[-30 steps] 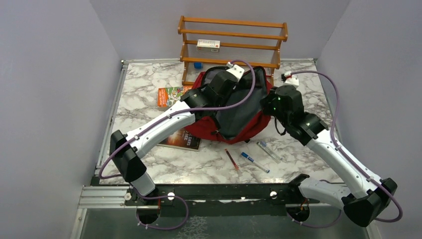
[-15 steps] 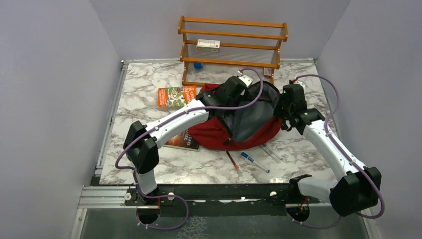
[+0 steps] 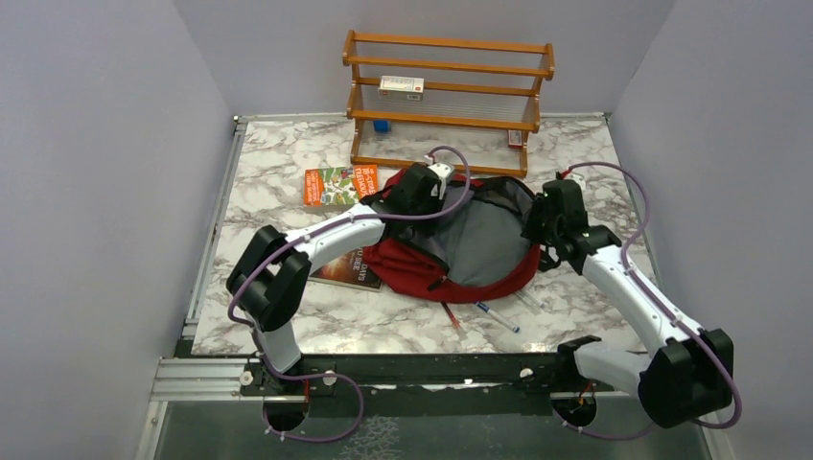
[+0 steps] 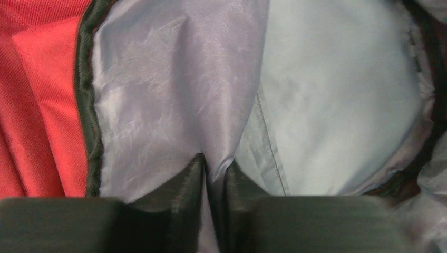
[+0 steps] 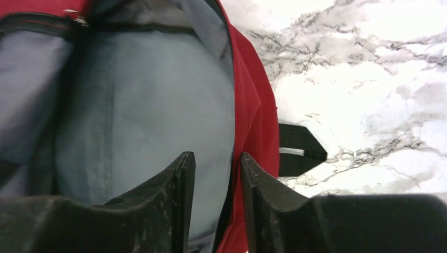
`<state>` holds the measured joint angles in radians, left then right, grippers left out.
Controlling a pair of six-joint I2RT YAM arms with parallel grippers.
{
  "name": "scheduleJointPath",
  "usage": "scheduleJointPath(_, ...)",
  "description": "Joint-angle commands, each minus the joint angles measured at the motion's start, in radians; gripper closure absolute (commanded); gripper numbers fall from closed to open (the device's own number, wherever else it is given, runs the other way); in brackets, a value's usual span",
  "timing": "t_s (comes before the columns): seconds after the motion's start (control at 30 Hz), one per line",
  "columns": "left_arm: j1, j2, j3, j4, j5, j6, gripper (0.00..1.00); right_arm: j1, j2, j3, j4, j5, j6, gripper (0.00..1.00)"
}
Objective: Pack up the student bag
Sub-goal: Adjust the student bag at the center of the board.
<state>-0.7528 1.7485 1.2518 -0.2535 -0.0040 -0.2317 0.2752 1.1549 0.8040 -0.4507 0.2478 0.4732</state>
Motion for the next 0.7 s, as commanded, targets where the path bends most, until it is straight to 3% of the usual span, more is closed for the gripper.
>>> scheduleJointPath(0.0, 0.012, -0.062, 0.009, 0.100, 0.118, -0.027, 0.65, 0.000, -0.113, 0.032, 0.046, 0.007, 0.001, 0.56)
scheduleJointPath(0.03, 0.021, -0.077, 0.008, 0.100, 0.120, -0.027, 0.57, 0.000, -0.133, 0.041, 0.042, 0.006, -0.005, 0.54)
scheduleJointPath(0.17, 0.068, -0.137, -0.003, 0.097, 0.137, -0.032, 0.43, -0.001, -0.176, 0.083, 0.000, -0.008, -0.021, 0.50)
scheduleJointPath(0.3, 0.148, -0.216, -0.034, 0.083, 0.138, -0.047, 0.38, 0.000, -0.195, 0.117, -0.012, -0.064, -0.035, 0.49)
scheduleJointPath(0.5, 0.318, -0.401, -0.188, 0.080, 0.069, -0.170, 0.33, 0.003, -0.175, 0.157, 0.054, -0.308, -0.048, 0.48)
scheduleJointPath(0.67, 0.418, -0.559, -0.316, -0.032, -0.101, -0.354, 0.29, 0.071, -0.081, 0.203, 0.114, -0.411, -0.059, 0.48)
